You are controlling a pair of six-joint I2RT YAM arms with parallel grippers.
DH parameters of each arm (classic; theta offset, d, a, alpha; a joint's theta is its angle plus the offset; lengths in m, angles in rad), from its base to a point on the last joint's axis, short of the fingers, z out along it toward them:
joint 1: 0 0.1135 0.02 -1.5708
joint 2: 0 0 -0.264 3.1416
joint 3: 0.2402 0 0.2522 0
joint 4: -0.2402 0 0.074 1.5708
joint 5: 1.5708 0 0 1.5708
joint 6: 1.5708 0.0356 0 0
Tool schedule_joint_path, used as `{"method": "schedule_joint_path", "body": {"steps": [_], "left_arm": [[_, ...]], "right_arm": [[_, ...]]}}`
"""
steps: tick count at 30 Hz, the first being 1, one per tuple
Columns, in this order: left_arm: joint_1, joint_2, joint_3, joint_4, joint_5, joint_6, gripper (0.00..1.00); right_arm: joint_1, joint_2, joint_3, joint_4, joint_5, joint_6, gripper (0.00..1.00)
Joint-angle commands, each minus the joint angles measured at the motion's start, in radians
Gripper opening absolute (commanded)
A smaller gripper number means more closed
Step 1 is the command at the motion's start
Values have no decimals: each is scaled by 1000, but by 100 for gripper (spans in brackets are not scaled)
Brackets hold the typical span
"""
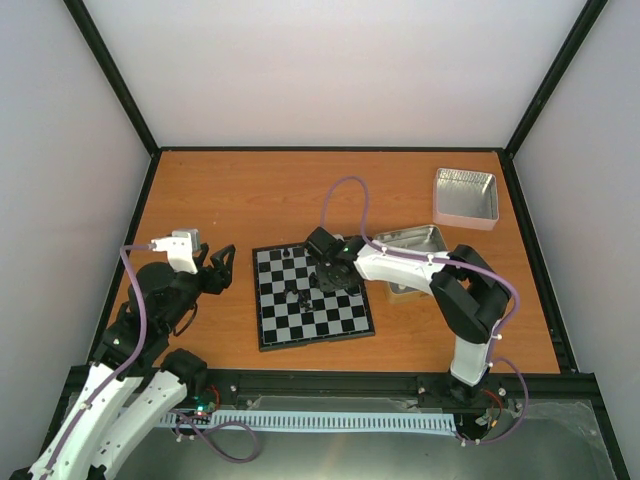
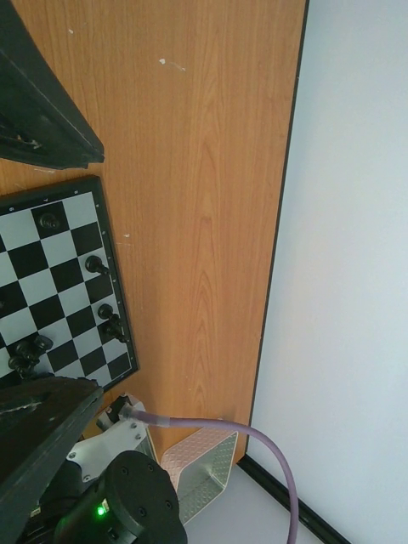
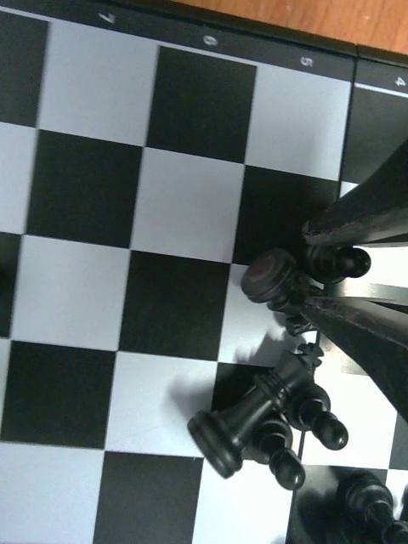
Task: Set up the chess pieces on the board
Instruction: Pick up the chess piece from the chessboard.
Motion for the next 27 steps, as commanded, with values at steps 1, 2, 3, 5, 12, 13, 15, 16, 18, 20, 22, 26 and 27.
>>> {"method": "schedule_joint_path", "body": {"steps": [1, 2, 3, 5, 12, 13, 15, 16, 18, 20, 22, 26, 27], "left_arm": [[-6, -4, 1, 12, 7, -1, 69], [-6, -4, 1, 12, 6, -2, 69], [-6, -4, 1, 11, 6, -1, 69], [-6, -4, 1, 11, 5, -1, 69], [-6, 0, 2, 12, 7, -1, 69], [-6, 1, 2, 12, 6, -1, 69], [-6, 1, 2, 12, 6, -2, 69], [-6, 0, 2, 12, 6, -2, 68], [-6, 0, 1, 12, 6, -2, 69], [-6, 0, 1, 12, 5, -2, 69], [-6, 1, 1, 10, 5, -2, 69], [-6, 1, 3, 10, 4, -1, 69], [-6, 1, 2, 9, 2, -3, 69]], "right_arm": [[5, 20, 41, -8, 54, -8, 17], [5, 22, 41, -11, 58, -8, 15], [5, 22, 43, -13, 60, -8, 13], [4, 21, 41, -15, 62, -7, 10], [5, 7, 42, -23, 70, -5, 6], [5, 3, 43, -23, 70, -6, 6], [4, -6, 41, -19, 73, -5, 6], [4, -14, 42, -16, 77, -4, 6], [3, -28, 45, -4, 84, -4, 6], [0, -42, 50, 18, 84, -10, 7], [0, -46, 68, 35, 73, -15, 7], [0, -41, 104, 75, 19, -27, 8], [0, -40, 113, 80, 13, -29, 8]]}}
